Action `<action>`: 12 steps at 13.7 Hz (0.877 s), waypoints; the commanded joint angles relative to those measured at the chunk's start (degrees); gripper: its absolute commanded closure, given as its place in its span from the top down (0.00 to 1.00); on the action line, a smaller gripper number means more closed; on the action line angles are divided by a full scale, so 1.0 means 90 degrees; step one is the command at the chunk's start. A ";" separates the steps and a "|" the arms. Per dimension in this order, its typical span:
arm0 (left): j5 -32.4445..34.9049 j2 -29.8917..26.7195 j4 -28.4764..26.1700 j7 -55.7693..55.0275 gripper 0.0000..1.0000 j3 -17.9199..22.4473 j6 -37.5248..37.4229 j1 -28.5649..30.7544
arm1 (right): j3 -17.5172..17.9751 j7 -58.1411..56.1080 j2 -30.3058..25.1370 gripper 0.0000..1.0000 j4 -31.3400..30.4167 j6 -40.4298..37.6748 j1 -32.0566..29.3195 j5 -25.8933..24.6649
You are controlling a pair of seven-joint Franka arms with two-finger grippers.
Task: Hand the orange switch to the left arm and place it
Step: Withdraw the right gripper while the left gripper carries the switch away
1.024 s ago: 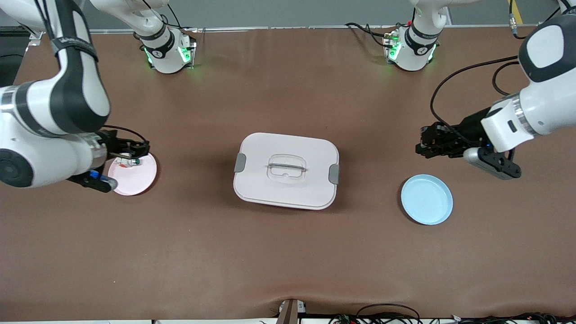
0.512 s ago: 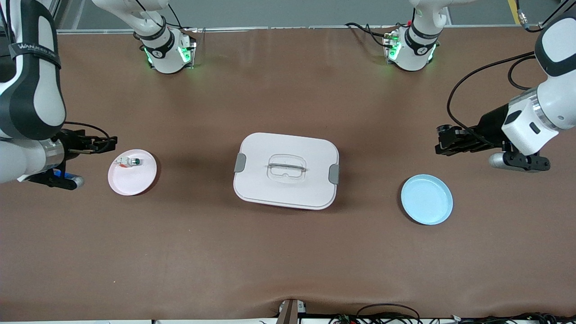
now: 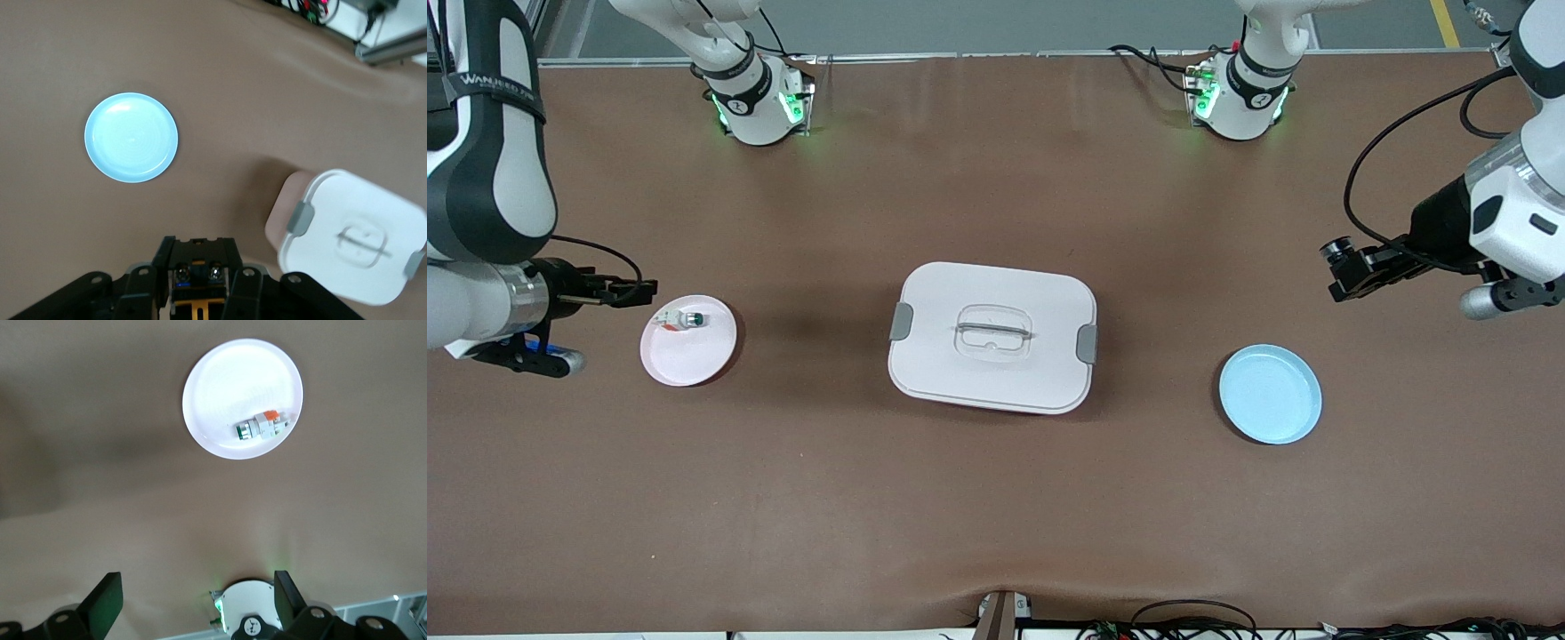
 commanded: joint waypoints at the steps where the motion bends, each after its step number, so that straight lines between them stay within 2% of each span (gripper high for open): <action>1: 0.0166 0.0039 0.0146 -0.0829 0.00 -0.0031 -0.0126 0.0002 | 0.0083 -0.0078 -0.0444 1.00 -0.0476 0.0276 -0.0071 -0.0056; 3: 0.0166 0.0058 0.0146 -0.1550 0.00 -0.0021 -0.0117 0.0031 | 0.0083 -0.0078 -0.0638 1.00 -0.0680 0.0441 -0.0071 -0.0056; 5: 0.0166 0.0136 0.0146 -0.2768 0.00 0.0008 -0.0117 0.0031 | 0.0093 -0.0078 -0.0970 1.00 -0.1158 0.0890 -0.0032 -0.0066; 7: 0.0195 0.0272 0.0136 -0.4185 0.00 0.0028 -0.0117 0.0041 | 0.0103 -0.0087 -0.1001 1.00 -0.1151 0.0902 -0.0032 -0.0075; 12: 0.0732 0.0419 0.0068 -0.4961 0.00 0.0038 -0.0088 0.0041 | 0.0103 -0.0078 -0.1030 1.00 -0.0955 0.0853 -0.0071 -0.0085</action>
